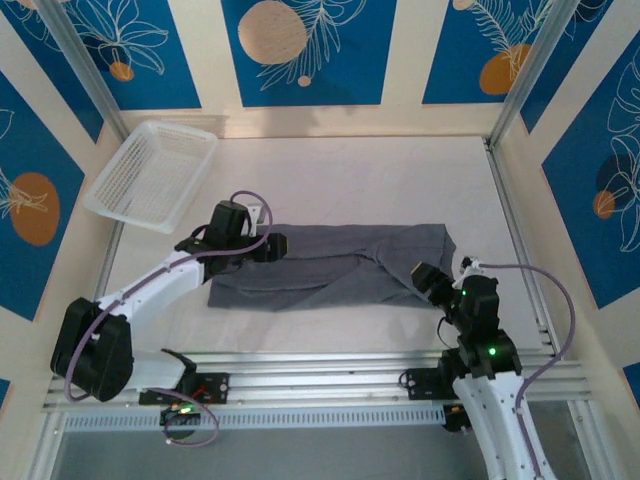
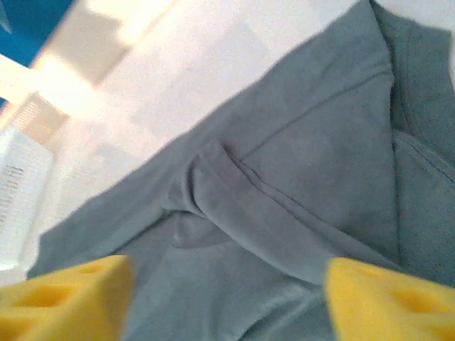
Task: Fold the inside-out t-shirt
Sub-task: Smooth out the T-shirt at the center of the table.
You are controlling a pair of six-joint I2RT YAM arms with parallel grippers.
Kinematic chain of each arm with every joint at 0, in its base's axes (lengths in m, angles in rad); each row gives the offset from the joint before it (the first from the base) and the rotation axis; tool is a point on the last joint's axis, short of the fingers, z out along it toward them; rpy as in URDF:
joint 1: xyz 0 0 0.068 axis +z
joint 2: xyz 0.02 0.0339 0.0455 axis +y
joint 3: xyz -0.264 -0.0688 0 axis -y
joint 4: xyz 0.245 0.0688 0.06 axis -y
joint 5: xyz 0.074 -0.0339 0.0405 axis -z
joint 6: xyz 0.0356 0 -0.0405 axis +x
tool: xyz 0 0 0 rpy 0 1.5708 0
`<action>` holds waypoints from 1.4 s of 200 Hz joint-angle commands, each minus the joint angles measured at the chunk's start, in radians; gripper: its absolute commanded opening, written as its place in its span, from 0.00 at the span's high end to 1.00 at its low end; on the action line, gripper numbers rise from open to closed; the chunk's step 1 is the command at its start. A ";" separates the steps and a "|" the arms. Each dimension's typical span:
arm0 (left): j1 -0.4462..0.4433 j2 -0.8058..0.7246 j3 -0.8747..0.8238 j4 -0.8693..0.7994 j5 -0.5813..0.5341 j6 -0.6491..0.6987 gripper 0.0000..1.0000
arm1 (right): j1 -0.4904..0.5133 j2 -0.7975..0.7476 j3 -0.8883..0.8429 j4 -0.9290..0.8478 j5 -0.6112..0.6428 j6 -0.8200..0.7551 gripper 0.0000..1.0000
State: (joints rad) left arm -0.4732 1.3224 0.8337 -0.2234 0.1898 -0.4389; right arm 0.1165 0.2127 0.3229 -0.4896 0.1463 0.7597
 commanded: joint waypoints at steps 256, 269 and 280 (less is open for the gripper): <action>-0.085 0.071 -0.004 -0.007 -0.044 -0.043 0.26 | 0.291 1.287 0.538 0.035 -0.083 -0.068 0.92; -0.087 0.074 -0.008 -0.011 -0.052 -0.061 0.26 | 0.342 1.249 0.460 0.058 -0.132 -0.028 0.81; -0.088 0.072 -0.013 -0.020 -0.065 -0.072 0.26 | 0.362 1.206 0.413 0.057 -0.178 -0.012 0.48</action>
State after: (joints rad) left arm -0.5468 1.3918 0.8330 -0.2245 0.1516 -0.4725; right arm 0.4236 1.4803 0.8379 -0.4034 0.0849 0.6750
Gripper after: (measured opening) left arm 0.743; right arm 0.254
